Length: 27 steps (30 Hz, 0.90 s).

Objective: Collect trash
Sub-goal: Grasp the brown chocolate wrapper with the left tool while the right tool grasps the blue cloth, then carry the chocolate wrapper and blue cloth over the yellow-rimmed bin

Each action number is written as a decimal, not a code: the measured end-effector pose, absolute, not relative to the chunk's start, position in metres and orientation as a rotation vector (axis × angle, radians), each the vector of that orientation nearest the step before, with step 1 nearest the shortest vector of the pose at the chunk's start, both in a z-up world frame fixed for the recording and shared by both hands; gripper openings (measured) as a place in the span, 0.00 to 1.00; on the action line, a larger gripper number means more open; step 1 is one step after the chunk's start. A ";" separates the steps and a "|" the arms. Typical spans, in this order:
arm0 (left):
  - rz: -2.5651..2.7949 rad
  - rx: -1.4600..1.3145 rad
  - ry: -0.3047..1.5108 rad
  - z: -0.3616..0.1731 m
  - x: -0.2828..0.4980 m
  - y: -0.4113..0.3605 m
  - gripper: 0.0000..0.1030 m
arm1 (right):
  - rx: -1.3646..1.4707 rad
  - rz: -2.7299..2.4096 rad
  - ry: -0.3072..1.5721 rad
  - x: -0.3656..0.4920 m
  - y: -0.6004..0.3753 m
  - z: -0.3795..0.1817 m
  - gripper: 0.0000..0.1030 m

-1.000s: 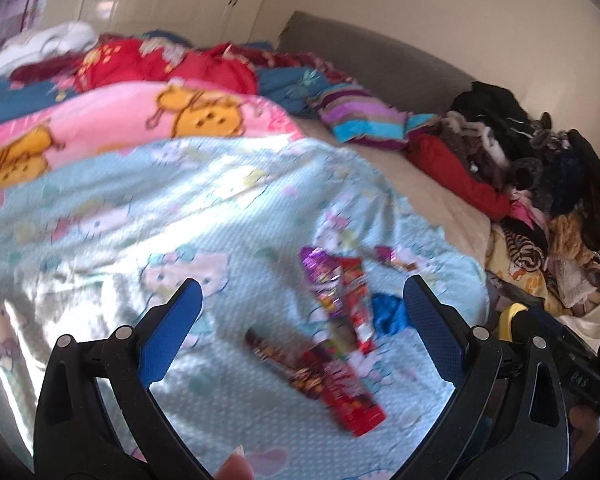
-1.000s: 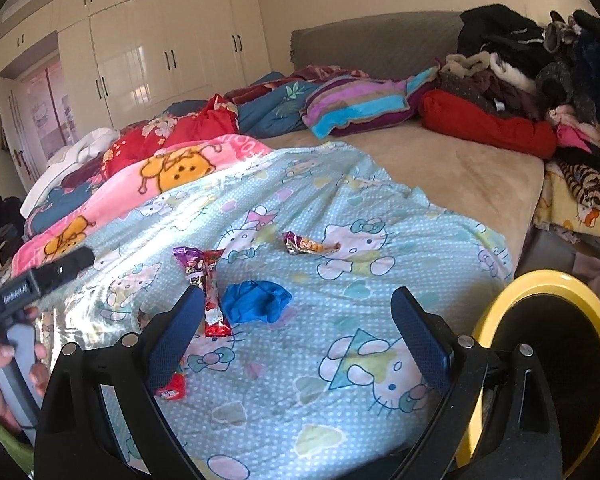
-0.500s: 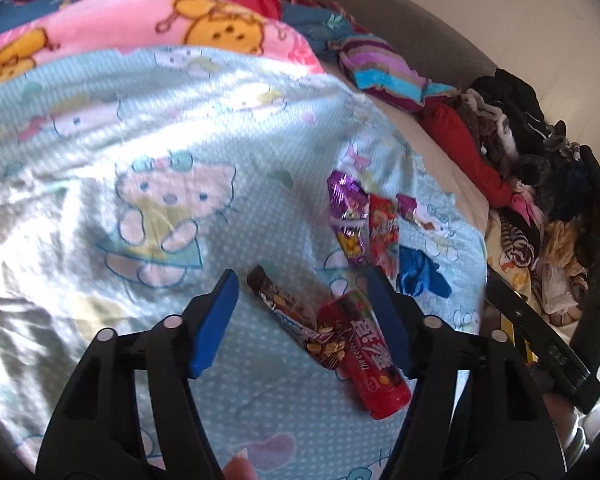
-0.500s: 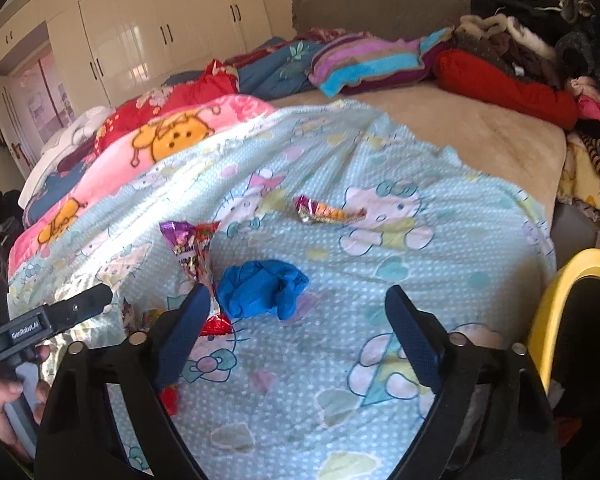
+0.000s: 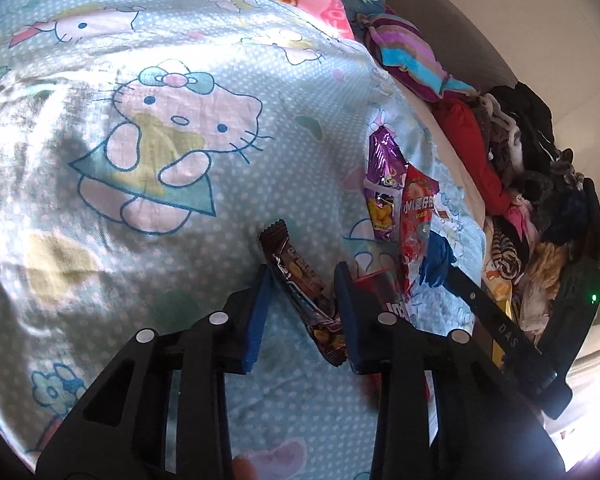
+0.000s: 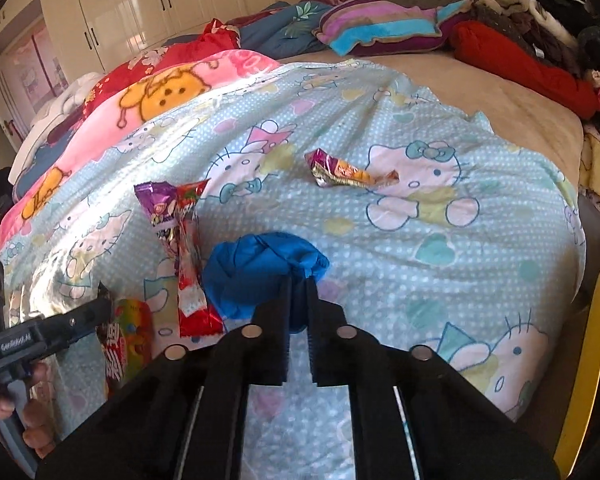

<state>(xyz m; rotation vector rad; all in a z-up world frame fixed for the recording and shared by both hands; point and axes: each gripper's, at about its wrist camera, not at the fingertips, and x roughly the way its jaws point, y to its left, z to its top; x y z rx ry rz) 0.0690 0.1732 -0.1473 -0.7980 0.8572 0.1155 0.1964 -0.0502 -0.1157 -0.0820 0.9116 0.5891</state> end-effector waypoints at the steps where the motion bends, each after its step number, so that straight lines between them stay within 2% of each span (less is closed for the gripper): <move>1: 0.116 -0.793 0.859 -0.147 0.069 0.173 0.24 | -0.074 0.592 0.914 0.195 -0.053 -0.116 0.04; 12: 0.102 -0.785 0.839 -0.139 0.066 0.177 0.15 | 0.032 0.585 0.896 0.174 -0.091 -0.108 0.03; 27: 0.062 -0.670 0.713 -0.082 0.063 0.160 0.12 | 0.054 0.628 0.852 0.149 -0.111 -0.088 0.03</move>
